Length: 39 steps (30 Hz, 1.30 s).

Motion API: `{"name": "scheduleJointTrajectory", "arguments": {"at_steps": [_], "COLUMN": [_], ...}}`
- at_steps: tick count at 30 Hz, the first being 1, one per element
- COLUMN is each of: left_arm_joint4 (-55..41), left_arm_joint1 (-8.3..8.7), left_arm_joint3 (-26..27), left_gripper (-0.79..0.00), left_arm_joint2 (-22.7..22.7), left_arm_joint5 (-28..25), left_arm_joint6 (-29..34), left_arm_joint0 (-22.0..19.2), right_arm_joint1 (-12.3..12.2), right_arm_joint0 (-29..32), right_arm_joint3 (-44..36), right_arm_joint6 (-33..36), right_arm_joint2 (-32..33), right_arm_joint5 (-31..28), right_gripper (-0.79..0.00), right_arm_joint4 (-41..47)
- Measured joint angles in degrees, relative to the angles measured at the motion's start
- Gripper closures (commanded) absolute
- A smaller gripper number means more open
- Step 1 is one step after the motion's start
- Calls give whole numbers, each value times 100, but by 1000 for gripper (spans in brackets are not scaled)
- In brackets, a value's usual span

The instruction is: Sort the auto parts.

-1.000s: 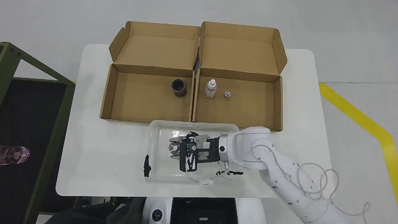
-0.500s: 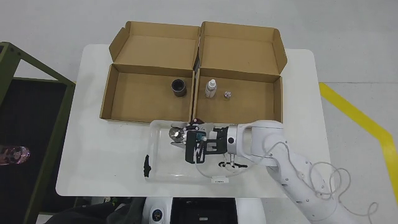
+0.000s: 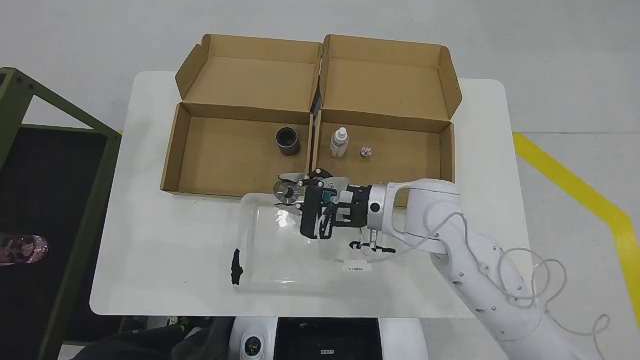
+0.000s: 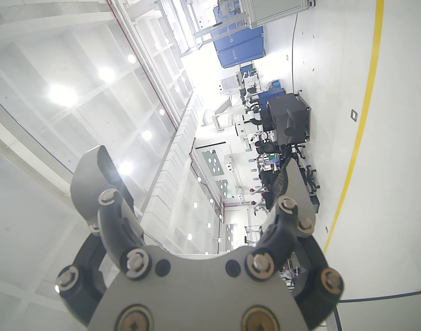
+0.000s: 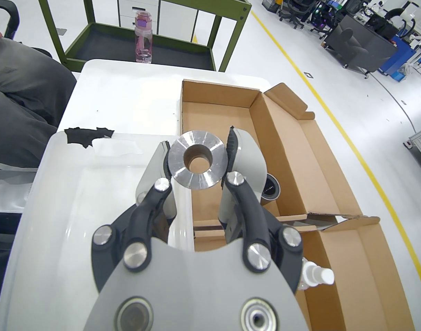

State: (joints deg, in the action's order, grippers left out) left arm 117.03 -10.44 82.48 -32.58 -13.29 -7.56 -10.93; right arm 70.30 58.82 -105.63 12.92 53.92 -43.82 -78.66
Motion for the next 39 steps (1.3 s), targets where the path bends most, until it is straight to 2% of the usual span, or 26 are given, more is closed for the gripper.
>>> {"name": "scheduleJointTrajectory", "arguments": {"at_steps": [10,26,39], "left_arm_joint4": [0,0,0], "left_arm_joint1": [0,0,0], "left_arm_joint3": [0,0,0], "left_gripper": [-785,-785,-785], "left_arm_joint2": [0,0,0], "left_arm_joint5": [0,0,0], "left_arm_joint6": [0,0,0], "left_arm_joint0": [0,0,0], "right_arm_joint1": [141,582,912], "right_arm_joint0": [-566,-1820,-2361], "right_arm_joint3": [555,2152,3058], "right_arm_joint6": [61,466,1013], "right_arm_joint2": [-341,-1197,-1665], "right_arm_joint5": [184,339,489], "right_gripper": [0,0,0], "right_arm_joint4": [161,803,1277]}}
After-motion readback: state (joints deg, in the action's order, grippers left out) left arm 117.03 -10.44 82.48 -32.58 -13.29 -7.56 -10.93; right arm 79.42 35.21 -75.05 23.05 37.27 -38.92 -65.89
